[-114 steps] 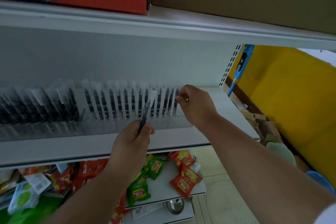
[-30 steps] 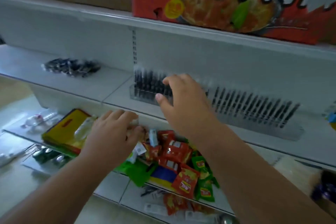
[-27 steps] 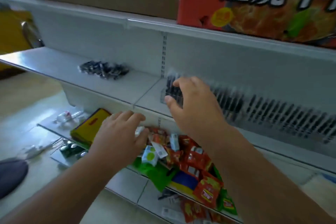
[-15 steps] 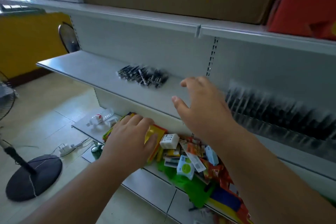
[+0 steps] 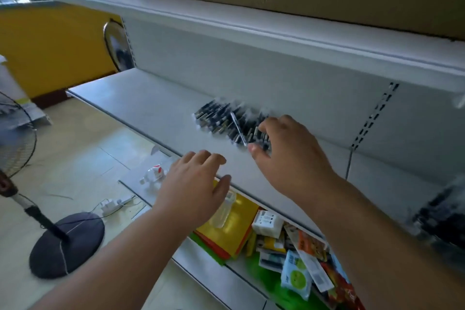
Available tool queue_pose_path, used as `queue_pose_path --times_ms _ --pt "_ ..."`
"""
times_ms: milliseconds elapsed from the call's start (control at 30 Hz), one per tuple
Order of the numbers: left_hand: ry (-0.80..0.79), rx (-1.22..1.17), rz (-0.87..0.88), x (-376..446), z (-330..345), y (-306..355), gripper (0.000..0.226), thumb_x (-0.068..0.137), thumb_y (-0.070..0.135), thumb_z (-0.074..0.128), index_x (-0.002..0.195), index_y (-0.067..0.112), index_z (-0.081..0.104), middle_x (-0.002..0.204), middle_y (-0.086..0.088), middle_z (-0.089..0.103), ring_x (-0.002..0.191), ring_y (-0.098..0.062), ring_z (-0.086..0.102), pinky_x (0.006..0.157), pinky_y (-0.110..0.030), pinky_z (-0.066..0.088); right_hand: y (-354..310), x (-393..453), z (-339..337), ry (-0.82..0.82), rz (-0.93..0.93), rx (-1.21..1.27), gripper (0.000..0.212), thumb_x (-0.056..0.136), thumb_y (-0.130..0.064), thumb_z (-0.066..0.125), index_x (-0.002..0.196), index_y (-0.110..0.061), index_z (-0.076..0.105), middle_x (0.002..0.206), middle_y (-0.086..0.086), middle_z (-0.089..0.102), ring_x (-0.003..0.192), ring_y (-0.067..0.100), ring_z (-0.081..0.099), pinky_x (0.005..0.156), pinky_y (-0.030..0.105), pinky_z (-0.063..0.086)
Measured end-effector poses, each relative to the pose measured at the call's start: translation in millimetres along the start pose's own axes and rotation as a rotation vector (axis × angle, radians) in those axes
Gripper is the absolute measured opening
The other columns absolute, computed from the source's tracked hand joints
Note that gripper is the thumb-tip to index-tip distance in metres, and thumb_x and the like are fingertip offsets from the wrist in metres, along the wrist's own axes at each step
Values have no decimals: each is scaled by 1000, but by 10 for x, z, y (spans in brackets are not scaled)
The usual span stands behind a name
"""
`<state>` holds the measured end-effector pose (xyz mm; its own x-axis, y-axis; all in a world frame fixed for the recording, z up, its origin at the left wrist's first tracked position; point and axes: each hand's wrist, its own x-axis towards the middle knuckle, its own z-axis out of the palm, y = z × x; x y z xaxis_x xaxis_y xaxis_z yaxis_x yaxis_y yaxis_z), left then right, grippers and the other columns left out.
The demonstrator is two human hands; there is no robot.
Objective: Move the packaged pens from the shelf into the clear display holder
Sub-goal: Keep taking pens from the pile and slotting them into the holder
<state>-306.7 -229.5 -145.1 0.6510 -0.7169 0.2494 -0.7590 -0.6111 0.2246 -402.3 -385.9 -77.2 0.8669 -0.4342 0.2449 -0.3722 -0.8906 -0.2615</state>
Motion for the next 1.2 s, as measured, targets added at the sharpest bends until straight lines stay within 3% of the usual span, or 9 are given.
queue_pose_path --times_ms 200,367,567,800,933,1200 --pt "-34 -108 90 722 198 -544 38 97 47 45 130 29 54 122 9 60 117 -19 52 100 -37 42 -115 439 303 51 95 -6 39 94 -47 53 127 -26 50 119 -2 51 109 18 50 91 35 44" --pt "-55 -209 157 1424 358 -1016 27 95 42 51 114 24 61 107 4 64 102 -23 58 82 -32 42 -258 763 578 90 239 6 34 93 -46 56 120 -25 55 114 -6 51 105 14 50 81 28 38" --pt "-157 -214 143 2031 503 -1504 29 93 45 51 107 21 58 107 -5 60 95 -32 60 74 -36 47 -492 1027 742 125 379 -12 33 91 -47 57 115 -25 58 106 -9 52 96 13 53 77 29 41" --pt "-262 -163 113 2456 638 -1866 52 89 58 53 122 17 53 123 -11 55 113 -35 55 93 -42 46 -621 1308 873 137 412 -22 32 90 -46 56 111 -22 60 104 -7 56 97 14 56 76 29 44" --pt "-282 -177 153 2530 650 -1980 46 93 53 49 119 17 58 122 -9 56 112 -33 55 92 -41 47 -655 1459 976 166 407 -18 34 89 -47 53 111 -22 61 103 -8 56 95 13 56 73 27 41" --pt "-227 -25 206 2570 651 -1983 28 91 33 45 100 11 60 99 -13 62 88 -33 60 63 -32 40 -605 1500 1111 232 440 -2 28 88 -44 57 106 -23 61 99 -7 57 90 12 56 67 25 39"
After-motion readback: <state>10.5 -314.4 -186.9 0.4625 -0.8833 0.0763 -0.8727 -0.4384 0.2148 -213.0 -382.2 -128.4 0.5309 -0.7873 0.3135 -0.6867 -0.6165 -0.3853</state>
